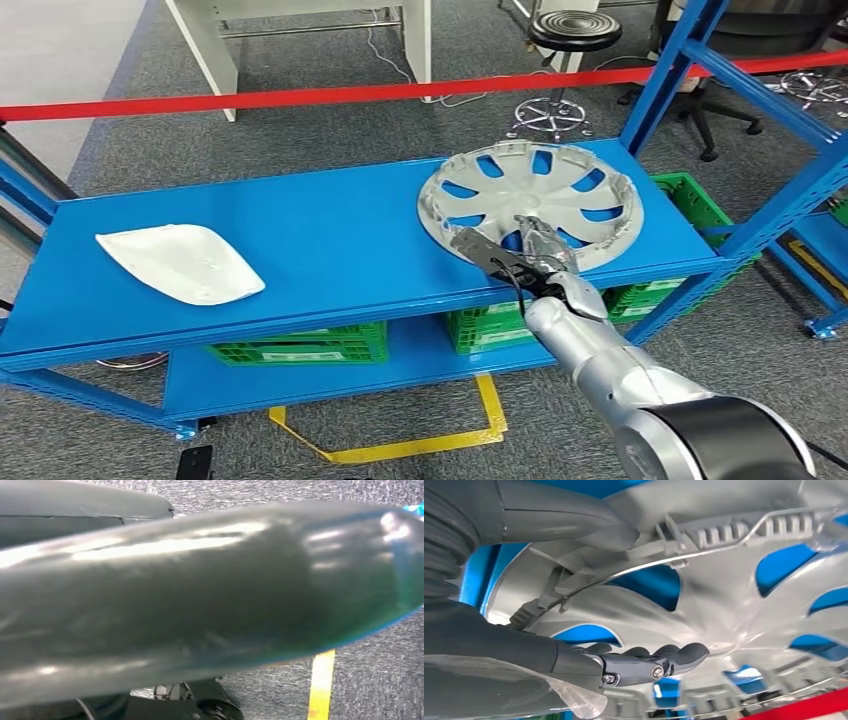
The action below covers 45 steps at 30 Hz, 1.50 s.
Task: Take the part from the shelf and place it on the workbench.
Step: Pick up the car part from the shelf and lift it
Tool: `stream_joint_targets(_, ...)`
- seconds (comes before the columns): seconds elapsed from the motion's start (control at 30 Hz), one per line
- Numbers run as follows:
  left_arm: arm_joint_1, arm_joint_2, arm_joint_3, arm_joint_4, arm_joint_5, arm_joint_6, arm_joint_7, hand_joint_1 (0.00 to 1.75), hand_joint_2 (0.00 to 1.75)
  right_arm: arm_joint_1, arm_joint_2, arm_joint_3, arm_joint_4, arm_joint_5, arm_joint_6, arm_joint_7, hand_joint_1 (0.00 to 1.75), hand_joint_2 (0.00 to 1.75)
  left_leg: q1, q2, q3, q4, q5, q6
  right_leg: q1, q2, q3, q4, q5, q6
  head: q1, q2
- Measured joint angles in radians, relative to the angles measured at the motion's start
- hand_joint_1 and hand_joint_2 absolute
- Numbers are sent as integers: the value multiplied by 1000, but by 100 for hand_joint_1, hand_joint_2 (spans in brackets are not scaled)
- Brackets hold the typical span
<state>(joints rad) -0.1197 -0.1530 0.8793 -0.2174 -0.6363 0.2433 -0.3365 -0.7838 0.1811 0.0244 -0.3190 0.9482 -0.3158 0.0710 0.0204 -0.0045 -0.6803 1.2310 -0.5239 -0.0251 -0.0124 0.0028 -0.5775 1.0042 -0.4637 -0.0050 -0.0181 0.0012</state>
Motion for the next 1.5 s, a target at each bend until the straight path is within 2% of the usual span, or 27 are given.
stream_joint_targets(0.03,-1,1,0,0,0,1,0,0,0,-2,0,0,0,4,7,8,77,175,2,0,33,-67,31,-1,0,1,0,2,-1,3,0,0)
stream_joint_targets(0.1,-5,-1,1,0,0,2,0,0,0,-8,-1,0,0,12,24,22,96,175,2,0,86,-176,63,2,3,4,-3,6,-2,13,-1,0)
stream_joint_targets(0.13,-7,-2,1,0,0,2,0,0,0,-11,-3,0,0,15,33,28,109,175,1,0,95,-199,64,6,5,6,-6,7,-1,19,-1,0)
stream_joint_targets(0.2,-10,-2,1,0,0,3,0,0,0,-16,-6,0,1,21,53,39,130,175,-2,-1,94,-204,64,22,4,8,-8,3,3,31,0,0)
stream_joint_targets(0.27,-12,-2,2,0,-1,5,0,0,0,-19,-10,0,2,27,74,47,140,175,-2,1,94,-209,69,38,2,7,-19,20,-12,40,2,0)
stream_joint_targets(0.33,-16,-3,2,0,-2,5,0,0,0,-21,-14,0,3,29,92,52,145,175,-2,2,92,-212,74,50,1,5,-66,111,-65,46,7,0)
stream_joint_targets(0.4,-17,-5,2,0,-3,5,0,0,0,-21,-17,0,6,30,104,54,150,175,-5,2,88,-212,75,56,1,4,-131,247,-122,48,9,0)
stream_joint_targets(0.43,-17,-6,3,0,-3,5,0,0,0,-22,-19,0,6,30,110,54,153,175,-7,3,87,-211,75,56,1,4,-150,288,-131,47,8,0)
stream_joint_targets(0.47,-18,-7,3,0,-3,6,0,0,0,-24,-21,0,7,30,116,54,161,175,-9,2,88,-211,75,57,2,4,-153,294,-123,45,9,0)
stream_joint_targets(0.5,-18,-7,3,0,-3,6,0,0,0,-27,-22,0,8,30,124,54,167,175,-10,2,89,-211,75,57,2,4,-134,258,-96,42,9,0)
stream_joint_targets(0.57,-20,-9,4,0,-3,7,0,0,0,-36,-23,0,8,30,140,54,175,175,-12,2,91,-211,75,55,5,3,-61,117,-33,30,8,0)
stream_joint_targets(0.63,-22,-10,4,0,-3,7,0,0,0,-45,-23,0,8,30,157,54,175,175,-15,2,89,-210,75,49,10,3,-9,19,-8,22,8,0)
stream_joint_targets(0.73,-24,-12,6,0,-3,8,0,0,0,-50,-23,1,8,33,178,51,175,175,-12,1,90,-213,78,31,12,3,4,-1,-6,13,7,0)
stream_joint_targets(0.8,-25,-11,7,0,-3,8,0,0,0,-51,-23,1,8,34,186,51,175,175,-12,1,80,-185,55,21,7,-2,10,-9,0,4,5,0)
stream_joint_targets(0.83,-25,-11,8,0,-3,8,0,0,0,-51,-22,1,8,35,188,51,175,175,-11,1,62,-141,27,17,4,-5,12,-12,2,0,5,0)
stream_joint_targets(0.9,-23,-10,11,0,-3,9,0,0,0,-50,-22,1,10,39,194,50,175,175,-8,1,5,-9,-37,9,4,-10,12,-12,1,-3,4,0)
stream_joint_targets(0.93,-21,-10,13,0,-3,9,0,0,0,-50,-22,1,11,41,198,49,175,175,-6,1,-18,44,-54,5,4,-11,12,-12,1,-3,5,0)
stream_joint_targets(0.97,-19,-9,16,0,-3,10,0,0,0,-49,-22,1,12,44,201,48,175,175,-4,2,-26,63,-52,3,3,-11,12,-11,1,-3,4,0)
stream_joint_targets(1.0,-18,-9,19,0,-4,11,0,0,0,-49,-22,1,13,48,202,45,175,175,-2,2,-15,42,-31,0,2,-10,12,-11,0,-2,4,0)
stream_joint_targets(1.07,-17,-8,22,0,-5,13,-1,0,0,-49,-22,2,13,57,200,37,175,175,5,2,45,-82,35,-4,1,-7,13,-7,-3,3,5,0)
stream_joint_targets(1.1,-17,-9,23,0,-6,14,-2,0,0,-49,-22,3,13,64,193,31,175,175,6,1,74,-145,56,-3,2,-5,11,-2,-5,7,4,0)
stream_joint_targets(1.17,-17,-10,25,1,-6,14,-7,0,0,-44,-23,6,13,81,167,18,175,175,6,0,98,-204,65,5,7,0,5,2,-5,19,3,0)
stream_joint_targets(1.27,-15,-9,26,1,-4,15,-13,0,0,-32,-24,16,13,109,113,6,175,175,3,1,96,-209,67,28,5,1,-1,1,-7,35,5,0)
stream_joint_targets(1.33,-14,-9,28,1,-4,15,-14,0,0,-26,-25,26,13,132,85,1,175,175,4,2,96,-214,72,41,2,0,-32,58,-44,42,8,0)
stream_joint_targets(1.43,-12,-9,32,1,-4,15,-15,0,0,-10,-29,51,13,173,47,-1,175,175,1,3,92,-214,72,49,1,-1,-129,256,-129,46,12,0)
stream_joint_targets(1.47,-11,-9,34,1,-4,15,-15,0,0,-5,-30,59,13,187,37,1,175,175,0,3,92,-214,72,50,1,-1,-147,292,-134,46,11,0)
stream_joint_targets(1.5,-10,-9,36,1,-4,14,-15,0,0,-2,-32,69,13,203,29,5,175,175,-1,3,93,-213,72,50,1,-1,-147,289,-118,45,11,0)
